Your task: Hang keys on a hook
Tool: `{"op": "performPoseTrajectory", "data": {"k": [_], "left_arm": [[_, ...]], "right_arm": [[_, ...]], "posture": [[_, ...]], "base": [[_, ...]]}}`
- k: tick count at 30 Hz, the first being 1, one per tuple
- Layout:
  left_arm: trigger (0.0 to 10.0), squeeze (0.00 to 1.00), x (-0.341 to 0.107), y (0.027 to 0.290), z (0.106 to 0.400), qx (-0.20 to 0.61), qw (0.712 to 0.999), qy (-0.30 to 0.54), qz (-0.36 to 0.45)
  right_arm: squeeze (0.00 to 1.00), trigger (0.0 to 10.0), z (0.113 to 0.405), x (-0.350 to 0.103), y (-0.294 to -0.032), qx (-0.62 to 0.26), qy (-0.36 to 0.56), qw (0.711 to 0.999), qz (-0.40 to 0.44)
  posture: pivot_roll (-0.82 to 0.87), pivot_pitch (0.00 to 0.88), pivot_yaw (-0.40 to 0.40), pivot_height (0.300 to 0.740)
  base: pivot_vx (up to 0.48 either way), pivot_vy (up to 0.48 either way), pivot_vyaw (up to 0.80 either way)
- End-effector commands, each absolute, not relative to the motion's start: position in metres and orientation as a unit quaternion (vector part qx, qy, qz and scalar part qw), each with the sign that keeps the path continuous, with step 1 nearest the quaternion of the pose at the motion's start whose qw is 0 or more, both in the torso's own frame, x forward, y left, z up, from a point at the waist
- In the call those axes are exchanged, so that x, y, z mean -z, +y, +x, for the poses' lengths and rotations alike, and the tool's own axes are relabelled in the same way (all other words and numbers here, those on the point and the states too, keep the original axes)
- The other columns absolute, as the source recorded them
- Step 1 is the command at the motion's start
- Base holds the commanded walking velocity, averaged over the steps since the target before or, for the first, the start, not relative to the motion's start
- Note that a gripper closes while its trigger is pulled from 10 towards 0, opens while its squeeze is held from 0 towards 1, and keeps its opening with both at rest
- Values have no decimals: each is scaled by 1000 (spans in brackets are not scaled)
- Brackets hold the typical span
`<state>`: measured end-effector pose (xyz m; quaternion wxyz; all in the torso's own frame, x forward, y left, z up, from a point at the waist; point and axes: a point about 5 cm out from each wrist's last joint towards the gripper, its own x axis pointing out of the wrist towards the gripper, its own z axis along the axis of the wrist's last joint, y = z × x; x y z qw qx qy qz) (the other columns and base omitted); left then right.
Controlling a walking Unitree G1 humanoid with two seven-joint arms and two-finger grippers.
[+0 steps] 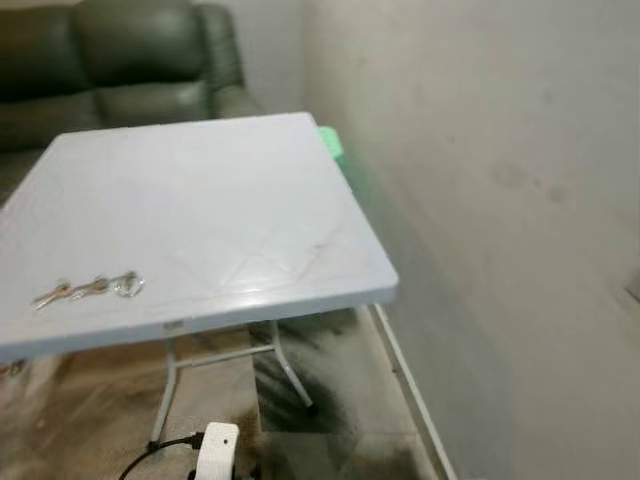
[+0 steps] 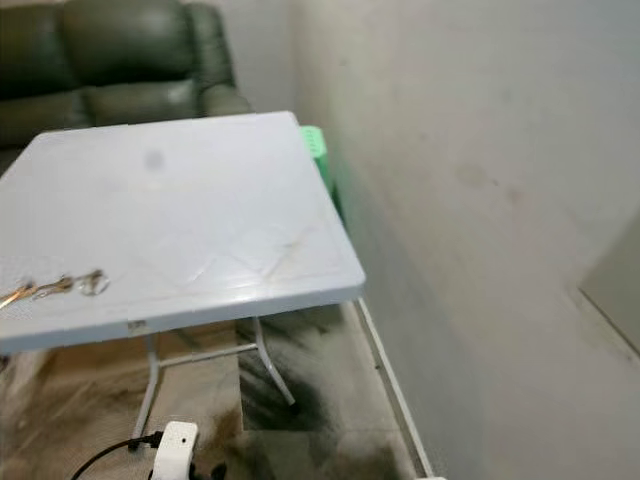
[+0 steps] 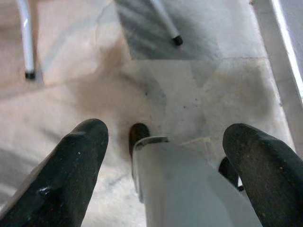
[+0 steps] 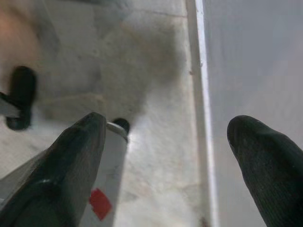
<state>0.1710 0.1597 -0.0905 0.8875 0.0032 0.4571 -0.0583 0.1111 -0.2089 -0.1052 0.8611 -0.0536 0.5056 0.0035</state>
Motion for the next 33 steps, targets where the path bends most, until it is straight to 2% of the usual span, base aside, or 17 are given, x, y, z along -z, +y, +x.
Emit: {"op": "performPoseTrajectory", "data": {"k": [1,13,16,33], "left_arm": [[10000,0,90,166,172,55,887,459,10],[10000,0,90,167,172,56,886,460,8],[10000,0,90,167,172,54,887,458,1],[10000,0,90,166,172,57,887,458,-5]], "right_arm": [[0,10000,121,103,-202,-15,494,868,-52],[0,10000,124,103,-198,-16,488,872,-37],[0,10000,122,104,-198,-5,491,871,-16],[0,10000,116,105,-200,-1,504,864,-23]], "posture": [[139,0,-45,740],[136,0,-43,740],[136,0,-43,740],[134,0,-44,740]], "base": [[0,0,800],[0,0,800],[0,0,0],[0,0,0]]}}
